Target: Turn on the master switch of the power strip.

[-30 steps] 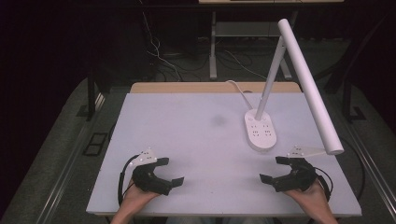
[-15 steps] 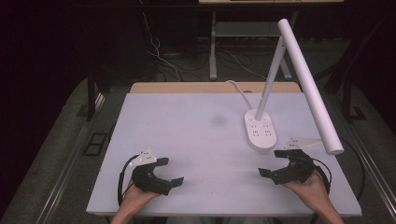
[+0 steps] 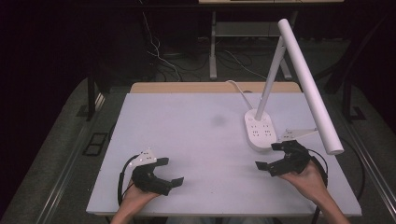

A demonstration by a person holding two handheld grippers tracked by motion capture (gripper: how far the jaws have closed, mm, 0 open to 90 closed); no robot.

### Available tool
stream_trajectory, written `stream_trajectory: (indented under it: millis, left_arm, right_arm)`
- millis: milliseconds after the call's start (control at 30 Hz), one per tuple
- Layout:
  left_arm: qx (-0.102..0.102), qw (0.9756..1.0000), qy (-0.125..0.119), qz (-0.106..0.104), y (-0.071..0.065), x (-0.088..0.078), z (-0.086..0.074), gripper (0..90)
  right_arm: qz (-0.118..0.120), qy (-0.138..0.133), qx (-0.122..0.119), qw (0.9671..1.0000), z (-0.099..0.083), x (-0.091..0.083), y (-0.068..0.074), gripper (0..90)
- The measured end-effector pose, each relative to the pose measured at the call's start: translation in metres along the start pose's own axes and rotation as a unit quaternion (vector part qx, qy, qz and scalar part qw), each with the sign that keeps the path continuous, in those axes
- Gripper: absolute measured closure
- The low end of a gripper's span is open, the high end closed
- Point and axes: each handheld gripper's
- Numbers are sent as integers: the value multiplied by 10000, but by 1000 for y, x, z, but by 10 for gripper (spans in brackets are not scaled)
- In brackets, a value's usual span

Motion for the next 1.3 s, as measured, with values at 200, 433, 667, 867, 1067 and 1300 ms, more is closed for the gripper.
stream_trajectory:
  millis: [200, 433, 667, 867, 1067, 1300]
  left_arm:
    - [-19, 10000, -15, 2, 0, 0, 0, 0]
    - [-17, 10000, -21, 6, 1, 0, 0, 0]
    - [0, 10000, -18, -15, 1, -1, 0, 0]
    - [-5, 10000, -23, -5, 1, -1, 0, 0]
    - [-7, 10000, -23, 1, 1, -1, 0, 0]
    - [-7, 10000, -21, -7, 1, -1, 0, 0]
  right_arm:
    - [-7, 30, -83, 10000, 10, 1, -5, 5]
    - [-48, 79, -183, 9998, 23, 2, -9, 5]
    - [-80, 252, -335, 9991, 35, 8, -14, 5]
    - [-138, 323, -442, 9984, 47, 13, -17, 5]
    - [-160, 378, -482, 9980, 56, 15, -20, 5]
    - [-199, 452, -568, 9972, 65, 18, -24, 6]
Point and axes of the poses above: each handheld gripper's, and its own axes: x roughly forward along the jaws, z roughly out of its top, y roughly to its left, and after that the axes turned 9 degrees about -x, right-handed
